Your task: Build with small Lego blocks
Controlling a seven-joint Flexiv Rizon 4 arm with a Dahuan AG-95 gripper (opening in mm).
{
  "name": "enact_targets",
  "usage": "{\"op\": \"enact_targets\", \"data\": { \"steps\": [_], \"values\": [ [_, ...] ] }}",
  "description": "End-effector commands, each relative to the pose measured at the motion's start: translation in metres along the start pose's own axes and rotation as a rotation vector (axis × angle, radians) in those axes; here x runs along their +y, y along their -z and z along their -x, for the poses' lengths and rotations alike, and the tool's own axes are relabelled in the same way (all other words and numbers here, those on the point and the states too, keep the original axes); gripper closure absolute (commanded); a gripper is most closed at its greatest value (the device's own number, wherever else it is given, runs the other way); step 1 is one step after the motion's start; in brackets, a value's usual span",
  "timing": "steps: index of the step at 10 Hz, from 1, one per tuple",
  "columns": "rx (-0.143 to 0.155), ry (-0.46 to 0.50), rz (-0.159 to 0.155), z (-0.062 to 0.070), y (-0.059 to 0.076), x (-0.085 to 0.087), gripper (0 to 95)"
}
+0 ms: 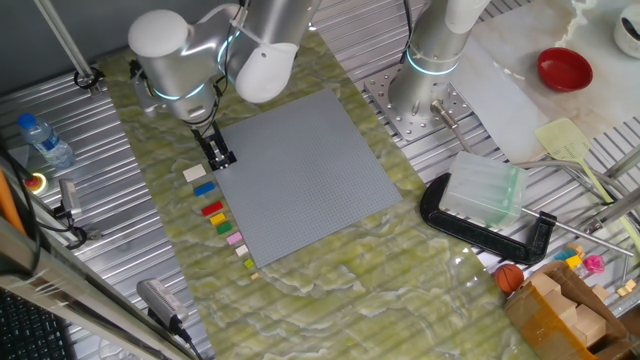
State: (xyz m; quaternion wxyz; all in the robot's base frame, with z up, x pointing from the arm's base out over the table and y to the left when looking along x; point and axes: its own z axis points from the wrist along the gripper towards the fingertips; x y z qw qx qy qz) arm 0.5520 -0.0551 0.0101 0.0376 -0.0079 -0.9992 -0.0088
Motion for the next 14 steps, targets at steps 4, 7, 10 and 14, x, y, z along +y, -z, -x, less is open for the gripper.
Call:
{"op": "enact_targets", "data": {
  "steps": [4, 7, 10, 14],
  "values": [
    [0.011, 0.000, -0.001, 0.0004, -0.0019, 0.0009, 95.0],
    [0.017, -0.002, -0.005, 0.0007, -0.0029, 0.0006, 95.0],
    [0.022, -0.004, -0.002, 0.0021, -0.0066, 0.0006, 95.0],
    [0.035, -0.006, -0.008, 0.0029, -0.0098, 0.0009, 95.0]
  ]
}}
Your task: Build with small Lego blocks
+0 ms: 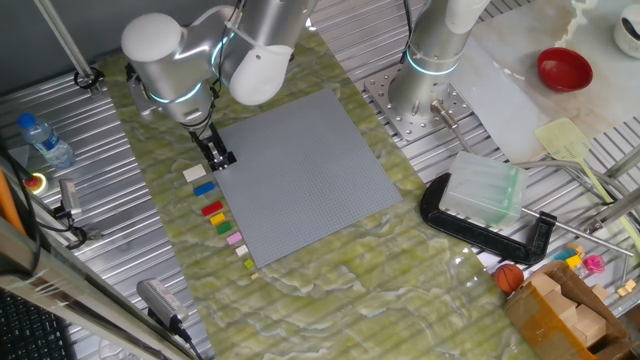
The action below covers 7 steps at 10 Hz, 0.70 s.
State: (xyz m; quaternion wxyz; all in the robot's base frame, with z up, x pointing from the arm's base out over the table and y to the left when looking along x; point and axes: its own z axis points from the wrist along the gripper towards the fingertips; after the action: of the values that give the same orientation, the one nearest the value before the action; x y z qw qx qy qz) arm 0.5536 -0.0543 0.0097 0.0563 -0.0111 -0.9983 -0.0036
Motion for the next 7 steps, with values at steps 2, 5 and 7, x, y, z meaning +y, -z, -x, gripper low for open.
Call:
{"op": "enact_targets", "data": {
  "steps": [2, 5, 7],
  "values": [
    [0.009, 0.001, 0.005, 0.0019, -0.0101, 0.0001, 95.0],
    [0.018, 0.003, 0.001, 0.0023, -0.0115, 0.0005, 95.0],
    [0.023, 0.003, 0.001, 0.0022, -0.0119, 0.0004, 95.0]
  ]
}}
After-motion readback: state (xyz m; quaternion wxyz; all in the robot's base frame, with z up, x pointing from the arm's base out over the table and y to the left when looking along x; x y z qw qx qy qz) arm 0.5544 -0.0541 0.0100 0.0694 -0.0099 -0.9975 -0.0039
